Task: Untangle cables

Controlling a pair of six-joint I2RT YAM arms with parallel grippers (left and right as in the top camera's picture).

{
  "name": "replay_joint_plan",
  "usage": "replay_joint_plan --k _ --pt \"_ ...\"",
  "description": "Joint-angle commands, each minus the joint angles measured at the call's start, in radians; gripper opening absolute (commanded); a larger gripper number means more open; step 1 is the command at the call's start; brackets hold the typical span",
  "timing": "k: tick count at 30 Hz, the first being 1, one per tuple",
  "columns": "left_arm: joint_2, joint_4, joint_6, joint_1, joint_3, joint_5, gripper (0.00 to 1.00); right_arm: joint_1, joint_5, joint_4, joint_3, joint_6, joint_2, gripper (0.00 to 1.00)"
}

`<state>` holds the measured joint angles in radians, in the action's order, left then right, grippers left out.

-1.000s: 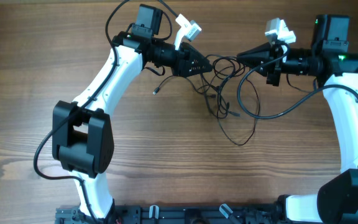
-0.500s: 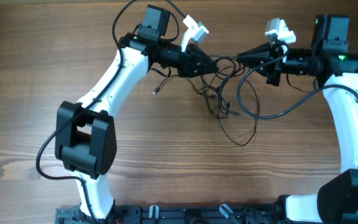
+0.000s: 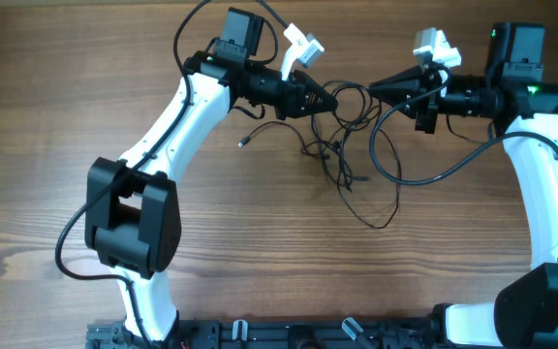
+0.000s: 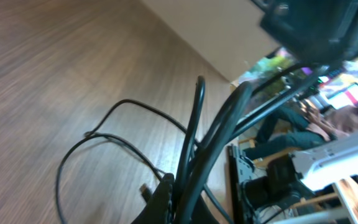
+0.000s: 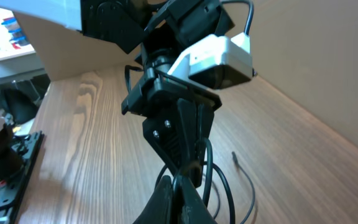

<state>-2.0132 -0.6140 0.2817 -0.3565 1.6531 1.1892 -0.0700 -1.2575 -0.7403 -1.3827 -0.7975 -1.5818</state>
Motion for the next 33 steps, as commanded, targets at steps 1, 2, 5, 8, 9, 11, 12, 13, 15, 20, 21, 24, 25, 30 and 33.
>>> replay_joint_plan --k 1,2,5,8,9,11,12,13,15,20,21,24,25,30,33 --pt "0.005 -0.015 -0.09 0.031 0.002 -0.13 0.04 0.001 -0.118 0.056 -0.01 0.07 0.017 0.04" --pt "0.004 -0.024 -0.099 0.034 0.002 -0.146 0.04 0.0 -0.144 0.088 -0.01 0.096 0.017 0.04" --pt "0.002 -0.066 -0.111 0.028 0.001 -0.163 0.04 0.0 -0.249 0.214 -0.01 0.184 0.017 0.04" --pt "0.002 -0.076 -0.111 0.009 0.0 -0.163 0.04 0.0 -0.296 0.304 -0.01 0.265 0.017 0.04" --pt "0.002 -0.076 -0.111 0.001 0.0 -0.163 0.04 0.0 -0.274 0.335 -0.01 0.312 0.017 0.07" --pt "0.002 -0.071 -0.11 -0.015 0.0 -0.162 0.04 0.0 -0.14 0.352 -0.01 0.39 0.017 0.14" --pt "0.002 -0.066 -0.11 -0.021 0.0 -0.161 0.04 0.0 -0.054 0.343 -0.01 0.42 0.017 0.18" --pt "0.002 -0.063 -0.109 -0.025 0.0 -0.161 0.04 0.0 0.014 0.329 -0.01 0.438 0.017 0.23" --pt "0.002 -0.056 -0.106 -0.028 0.0 -0.158 0.04 0.0 0.208 0.26 -0.01 0.437 0.017 0.4" --pt "0.002 -0.052 -0.103 -0.026 0.0 -0.135 0.04 0.0 0.438 0.044 -0.01 0.297 0.016 0.7" --pt "0.002 -0.049 -0.103 -0.026 0.0 -0.135 0.04 0.0 0.435 0.02 -0.01 0.303 0.016 0.7" --pt "0.002 -0.036 -0.104 -0.026 0.0 -0.135 0.04 0.001 0.411 0.046 -0.01 0.599 0.009 0.66" --pt "0.002 -0.032 -0.104 -0.026 0.0 -0.134 0.04 0.002 0.41 0.047 -0.01 0.738 0.002 0.57" --pt "0.002 -0.011 -0.054 -0.037 0.0 -0.056 0.04 0.051 0.407 -0.053 -0.01 1.049 -0.078 0.24" --pt "0.002 -0.002 -0.019 -0.044 0.0 -0.058 0.04 0.095 0.33 -0.083 -0.01 1.07 -0.112 0.05"
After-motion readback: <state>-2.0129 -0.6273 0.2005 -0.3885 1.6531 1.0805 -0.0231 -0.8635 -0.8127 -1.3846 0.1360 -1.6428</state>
